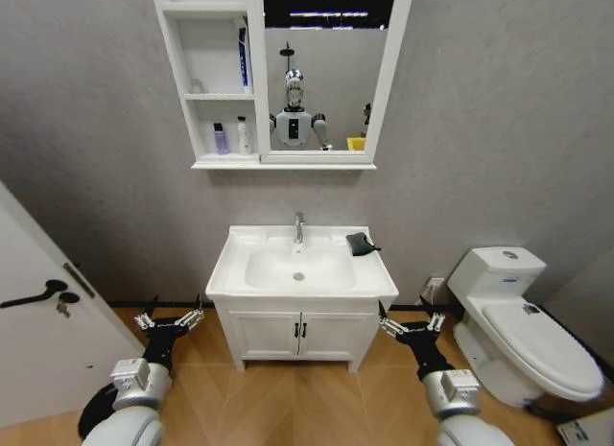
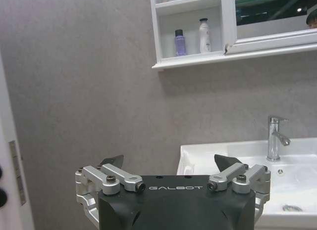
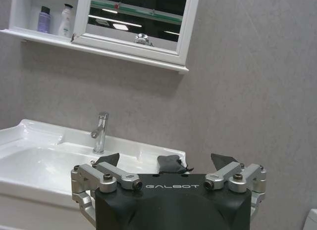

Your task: Move facial cleanser and shampoo from washbasin to cabinet, then wipe washbasin with towel.

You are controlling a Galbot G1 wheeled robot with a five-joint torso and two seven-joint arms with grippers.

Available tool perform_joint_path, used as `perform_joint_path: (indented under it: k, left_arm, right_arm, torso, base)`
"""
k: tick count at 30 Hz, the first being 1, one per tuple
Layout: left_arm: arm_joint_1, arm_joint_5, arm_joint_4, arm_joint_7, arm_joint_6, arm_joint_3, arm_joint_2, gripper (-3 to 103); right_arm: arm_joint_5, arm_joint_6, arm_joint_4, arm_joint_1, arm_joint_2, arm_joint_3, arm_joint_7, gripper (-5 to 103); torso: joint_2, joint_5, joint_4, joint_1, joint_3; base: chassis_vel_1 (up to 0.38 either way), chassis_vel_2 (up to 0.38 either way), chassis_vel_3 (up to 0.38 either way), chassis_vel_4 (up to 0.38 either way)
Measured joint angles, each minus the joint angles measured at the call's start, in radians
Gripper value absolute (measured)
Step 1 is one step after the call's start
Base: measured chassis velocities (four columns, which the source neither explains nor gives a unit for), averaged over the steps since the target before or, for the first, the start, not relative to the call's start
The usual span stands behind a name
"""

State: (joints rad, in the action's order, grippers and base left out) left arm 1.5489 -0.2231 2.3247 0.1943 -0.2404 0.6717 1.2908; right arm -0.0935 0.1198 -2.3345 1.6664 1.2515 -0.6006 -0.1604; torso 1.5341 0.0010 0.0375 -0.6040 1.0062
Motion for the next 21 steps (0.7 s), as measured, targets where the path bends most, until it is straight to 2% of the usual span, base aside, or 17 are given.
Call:
perform_joint_path:
  k: [3,4,5,7,9,10,11,14,15,16,21]
  left_arm:
    - [0.0,0.0,0.0,0.0,0.0,0.0,0.0,100]
    - [0.0,0.0,0.0,0.0,0.0,0.0,0.0,100]
    - [0.0,0.0,0.0,0.0,0.0,0.0,0.0,100]
    - [0.0,0.0,0.0,0.0,0.0,0.0,0.0,100]
    - [0.0,0.0,0.0,0.0,0.0,0.0,0.0,100]
    - [0.0,0.0,0.0,0.0,0.0,0.0,0.0,100]
    - [0.0,0.0,0.0,0.0,0.0,0.0,0.0,100]
    - [0.0,0.0,0.0,0.0,0.0,0.0,0.0,100]
    - [0.0,0.0,0.0,0.0,0.0,0.0,0.0,100]
    - [0.0,0.0,0.0,0.0,0.0,0.001,0.0,100]
    - [0.0,0.0,0.0,0.0,0.0,0.0,0.0,100]
  right_arm:
    - [0.003,-0.001,0.002,0.0,0.0,0.005,0.003,100]
    - [0.007,-0.002,0.002,-0.001,-0.001,0.01,0.005,100]
    - [0.009,-0.002,0.003,-0.004,-0.001,0.014,0.008,100]
    - [0.011,-0.002,0.004,-0.006,-0.001,0.015,0.009,100]
    - [0.014,-0.009,0.006,-0.007,0.0,0.018,0.012,100]
    - [0.014,-0.009,0.006,-0.007,0.0,0.018,0.012,100]
    - [0.018,-0.019,0.011,-0.007,0.0,0.017,0.021,100]
    - [0.035,-0.041,0.022,-0.001,0.003,0.007,0.049,100]
    - [0.041,-0.052,0.027,0.003,0.004,0.004,0.058,100]
    - [0.043,-0.065,0.035,0.004,0.005,0.004,0.069,100]
    - [0.036,-0.104,0.05,-0.007,0.012,0.004,0.099,100]
  torso:
    - [0.0,-0.0004,-0.0006,0.0,0.0]
    - [0.0,-0.0026,-0.0006,0.0,0.0]
    - [0.0,-0.0002,0.0001,0.0,0.0]
    - [0.0,-0.0002,-0.0001,-0.001,0.0]
    - [0.0,-0.0028,-0.0005,0.0,0.0]
    - [0.0,-0.0028,-0.0005,0.0,0.0]
    - [0.0,0.0,0.0,0.0,0.0]
    - [0.0,-0.001,-0.0005,0.0,0.0]
    - [0.0,-0.0029,-0.0006,0.0,0.0]
    - [0.001,0.0003,0.0001,0.001,-0.001]
    - [0.001,-0.0011,-0.0002,0.001,0.0]
  base:
    - [0.376,-0.358,-0.365,0.35]
    - [0.33,-0.371,-0.319,0.339]
    - [0.377,-0.343,-0.319,0.353]
    - [0.377,-0.363,-0.354,0.353]
    - [0.343,-0.355,-0.33,0.346]
    - [0.351,-0.346,-0.33,0.346]
    - [0.351,-0.339,-0.361,0.338]
    - [0.307,-0.35,-0.34,0.317]
    - [0.281,-0.237,-0.278,0.297]
    - [0.273,-0.237,-0.248,0.243]
    - [0.143,-0.134,-0.161,0.154]
